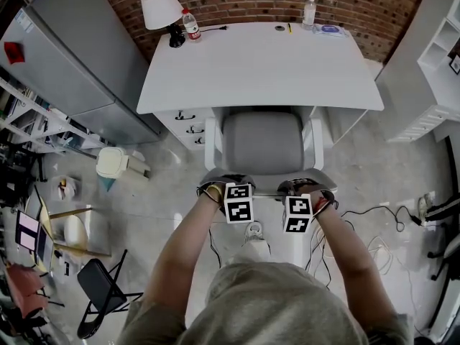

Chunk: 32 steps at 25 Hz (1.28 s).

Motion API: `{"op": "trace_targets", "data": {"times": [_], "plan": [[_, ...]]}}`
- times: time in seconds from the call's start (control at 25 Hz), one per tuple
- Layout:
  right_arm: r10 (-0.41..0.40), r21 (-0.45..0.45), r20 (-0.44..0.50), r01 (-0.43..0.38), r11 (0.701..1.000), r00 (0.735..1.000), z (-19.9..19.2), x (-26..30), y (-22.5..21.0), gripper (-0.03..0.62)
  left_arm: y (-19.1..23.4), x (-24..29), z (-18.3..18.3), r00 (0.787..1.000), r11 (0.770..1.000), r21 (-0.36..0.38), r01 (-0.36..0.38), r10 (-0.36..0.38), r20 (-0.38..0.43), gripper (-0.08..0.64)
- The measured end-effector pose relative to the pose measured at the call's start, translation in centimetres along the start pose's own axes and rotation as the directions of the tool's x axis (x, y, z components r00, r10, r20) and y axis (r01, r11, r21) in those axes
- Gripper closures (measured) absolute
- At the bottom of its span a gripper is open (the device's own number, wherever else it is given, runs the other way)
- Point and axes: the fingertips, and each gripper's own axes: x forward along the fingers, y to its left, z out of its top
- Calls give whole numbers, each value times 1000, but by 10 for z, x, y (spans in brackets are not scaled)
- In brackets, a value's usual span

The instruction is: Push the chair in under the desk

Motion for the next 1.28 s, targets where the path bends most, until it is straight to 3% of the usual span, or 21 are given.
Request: {"op": "trace_targets", "data": {"times": [1.28], "plan": [[-10,-10,0,10,1000,1000,-5,2,-5,578,6,2,2,1000,1000,5,-29,29,0,465]]}}
